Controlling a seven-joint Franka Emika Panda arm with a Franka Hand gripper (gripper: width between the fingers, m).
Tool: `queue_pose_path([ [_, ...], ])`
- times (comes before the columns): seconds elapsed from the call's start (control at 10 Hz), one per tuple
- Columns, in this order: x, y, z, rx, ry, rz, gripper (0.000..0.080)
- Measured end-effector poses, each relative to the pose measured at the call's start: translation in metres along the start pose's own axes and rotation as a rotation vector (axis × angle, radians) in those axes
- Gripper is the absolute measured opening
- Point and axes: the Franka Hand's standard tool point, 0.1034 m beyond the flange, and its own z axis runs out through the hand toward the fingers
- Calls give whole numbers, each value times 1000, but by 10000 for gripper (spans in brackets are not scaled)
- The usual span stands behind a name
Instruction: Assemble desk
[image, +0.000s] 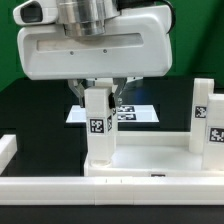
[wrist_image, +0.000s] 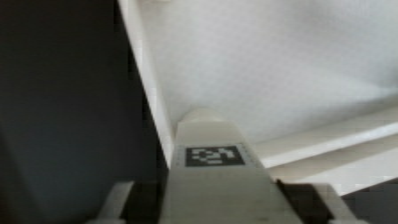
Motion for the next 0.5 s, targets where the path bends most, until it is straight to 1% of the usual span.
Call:
queue_pose_path([
  [0.3,0,-1,1,0,-1,160,288],
  [0.5,2,-6,3,-2,4,466,288],
])
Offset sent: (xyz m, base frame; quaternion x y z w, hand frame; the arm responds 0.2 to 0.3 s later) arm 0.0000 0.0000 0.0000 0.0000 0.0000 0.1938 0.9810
